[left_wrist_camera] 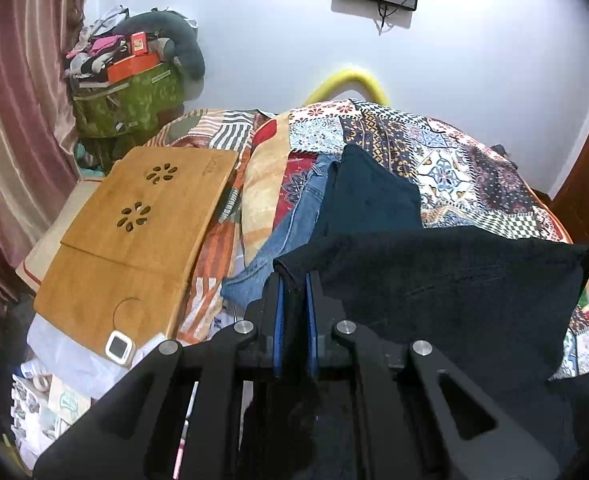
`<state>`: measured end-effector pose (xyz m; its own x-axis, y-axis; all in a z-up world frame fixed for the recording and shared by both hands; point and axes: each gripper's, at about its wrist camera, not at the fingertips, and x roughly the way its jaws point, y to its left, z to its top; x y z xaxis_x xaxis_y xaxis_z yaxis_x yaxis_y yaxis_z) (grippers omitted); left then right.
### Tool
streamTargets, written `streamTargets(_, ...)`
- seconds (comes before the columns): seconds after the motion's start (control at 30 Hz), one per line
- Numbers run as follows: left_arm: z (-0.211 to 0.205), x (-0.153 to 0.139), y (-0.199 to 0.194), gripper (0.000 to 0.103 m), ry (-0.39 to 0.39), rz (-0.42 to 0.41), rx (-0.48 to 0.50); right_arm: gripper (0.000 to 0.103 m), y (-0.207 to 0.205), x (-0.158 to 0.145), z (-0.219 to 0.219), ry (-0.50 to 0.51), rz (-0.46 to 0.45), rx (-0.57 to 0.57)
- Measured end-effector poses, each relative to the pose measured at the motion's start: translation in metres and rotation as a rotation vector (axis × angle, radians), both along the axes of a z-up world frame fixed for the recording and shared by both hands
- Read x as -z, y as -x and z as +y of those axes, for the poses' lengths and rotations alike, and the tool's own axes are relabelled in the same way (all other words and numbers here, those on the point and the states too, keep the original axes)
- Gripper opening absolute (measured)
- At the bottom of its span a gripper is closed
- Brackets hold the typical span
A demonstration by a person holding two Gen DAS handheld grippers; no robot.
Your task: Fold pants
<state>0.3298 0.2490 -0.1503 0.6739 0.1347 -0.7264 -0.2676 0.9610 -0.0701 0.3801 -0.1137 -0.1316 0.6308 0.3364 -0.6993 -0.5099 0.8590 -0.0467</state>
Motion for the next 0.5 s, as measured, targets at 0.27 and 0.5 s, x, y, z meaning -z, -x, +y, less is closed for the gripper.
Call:
streamTargets(0.27, -0.007, -0.004, 0.060, 0.009, -0.001, -0.008, 0.017, 0.004, 0.073, -0.011, -0.015, -0.043, -0.003, -0.025)
streamTargets(0.5, -0.009, 0.001, 0.109, 0.009, 0.002, -0.006, 0.006, 0.004, 0.138, -0.004, -0.024, -0.090, 0.003, -0.046)
